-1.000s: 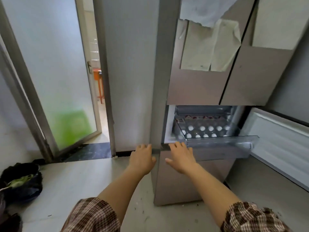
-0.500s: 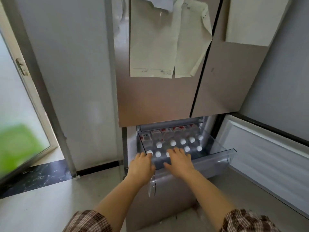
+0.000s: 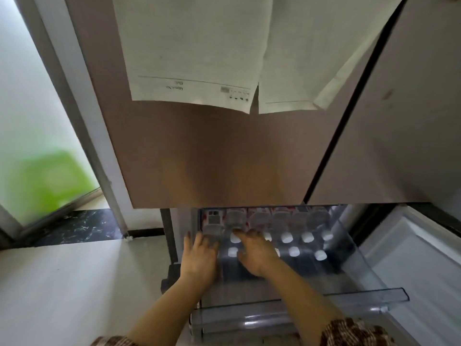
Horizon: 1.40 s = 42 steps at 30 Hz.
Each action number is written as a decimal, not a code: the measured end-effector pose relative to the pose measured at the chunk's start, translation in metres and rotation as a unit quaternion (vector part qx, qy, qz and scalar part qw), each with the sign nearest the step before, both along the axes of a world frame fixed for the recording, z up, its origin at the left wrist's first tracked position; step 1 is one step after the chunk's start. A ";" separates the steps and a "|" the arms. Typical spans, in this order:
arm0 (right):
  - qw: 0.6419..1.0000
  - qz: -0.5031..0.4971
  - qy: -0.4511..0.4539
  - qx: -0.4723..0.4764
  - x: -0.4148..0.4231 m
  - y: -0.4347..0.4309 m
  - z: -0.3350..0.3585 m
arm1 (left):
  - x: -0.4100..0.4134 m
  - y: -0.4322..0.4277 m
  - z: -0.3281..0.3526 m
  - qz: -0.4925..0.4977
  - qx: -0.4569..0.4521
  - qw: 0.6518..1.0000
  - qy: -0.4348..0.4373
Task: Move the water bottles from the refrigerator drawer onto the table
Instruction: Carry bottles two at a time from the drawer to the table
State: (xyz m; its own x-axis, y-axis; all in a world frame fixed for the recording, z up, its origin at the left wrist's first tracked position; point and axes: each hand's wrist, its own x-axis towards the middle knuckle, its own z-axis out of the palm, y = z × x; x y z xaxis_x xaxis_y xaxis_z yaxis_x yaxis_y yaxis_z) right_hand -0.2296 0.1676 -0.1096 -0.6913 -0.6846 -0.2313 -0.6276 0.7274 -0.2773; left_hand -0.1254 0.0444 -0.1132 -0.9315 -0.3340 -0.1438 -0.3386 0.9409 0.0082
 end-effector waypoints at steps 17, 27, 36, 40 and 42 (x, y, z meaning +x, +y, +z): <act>0.984 0.004 -0.110 -0.137 -0.023 -0.003 -0.024 | -0.013 0.015 -0.002 0.013 -0.062 0.998 0.004; 0.979 0.061 0.024 -0.195 0.007 0.046 0.010 | 0.027 0.040 0.043 -0.012 -0.014 0.997 0.074; 0.960 0.029 0.022 -0.278 0.021 0.040 0.082 | 0.033 0.043 0.100 0.079 0.123 0.979 0.145; 0.956 0.035 -0.015 -0.292 0.039 0.046 0.113 | 0.054 0.046 0.117 0.118 0.152 0.964 0.185; 0.954 0.037 -0.015 -0.296 0.049 0.047 0.130 | 0.069 0.047 0.126 0.120 0.161 0.957 0.207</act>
State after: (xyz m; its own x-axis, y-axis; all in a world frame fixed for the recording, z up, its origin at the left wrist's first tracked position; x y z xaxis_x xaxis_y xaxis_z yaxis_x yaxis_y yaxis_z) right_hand -0.1809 0.2148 0.0203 -0.6352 -0.7482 0.1917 -0.6564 0.3923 -0.6444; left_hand -0.0562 0.0916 0.0132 -0.8328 -0.5462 0.0898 -0.4499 0.7624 0.4651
